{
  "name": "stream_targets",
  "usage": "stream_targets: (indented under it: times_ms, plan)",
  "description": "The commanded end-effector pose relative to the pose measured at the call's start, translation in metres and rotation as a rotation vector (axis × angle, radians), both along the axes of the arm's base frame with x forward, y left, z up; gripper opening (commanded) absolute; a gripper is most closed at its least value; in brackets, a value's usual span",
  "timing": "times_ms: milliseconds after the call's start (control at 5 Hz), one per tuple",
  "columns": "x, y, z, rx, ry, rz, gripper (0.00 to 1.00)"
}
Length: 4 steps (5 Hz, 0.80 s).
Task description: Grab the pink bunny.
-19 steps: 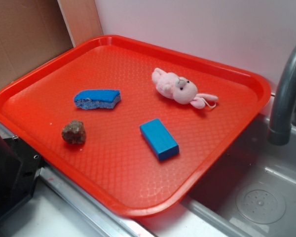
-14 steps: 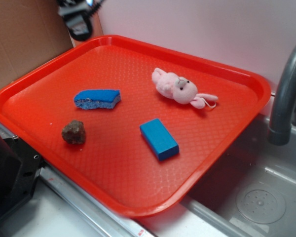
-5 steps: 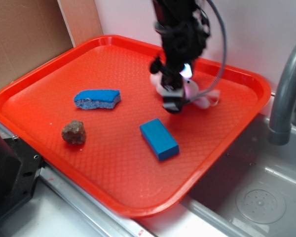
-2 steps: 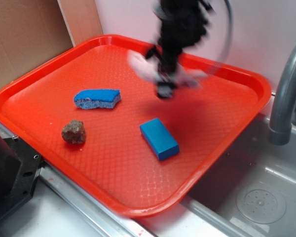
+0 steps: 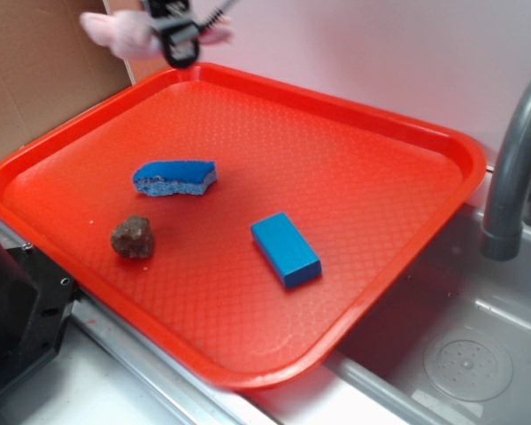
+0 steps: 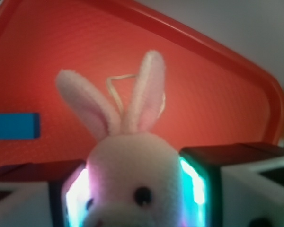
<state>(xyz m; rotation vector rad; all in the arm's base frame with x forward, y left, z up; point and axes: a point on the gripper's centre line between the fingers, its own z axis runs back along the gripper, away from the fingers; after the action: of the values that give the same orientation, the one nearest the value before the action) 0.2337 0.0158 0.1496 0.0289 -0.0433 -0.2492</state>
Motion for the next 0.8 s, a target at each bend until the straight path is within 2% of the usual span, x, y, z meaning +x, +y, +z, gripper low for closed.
stream_targets:
  times_ms: [0,200,600]
  plan:
    - [-0.022,0.025,0.029,0.021,-0.084,0.488,0.00]
    - [-0.026,0.029,0.036,0.032,-0.083,0.674,0.00]
    - [-0.018,0.007,0.038,0.023,-0.103,0.600,0.00]
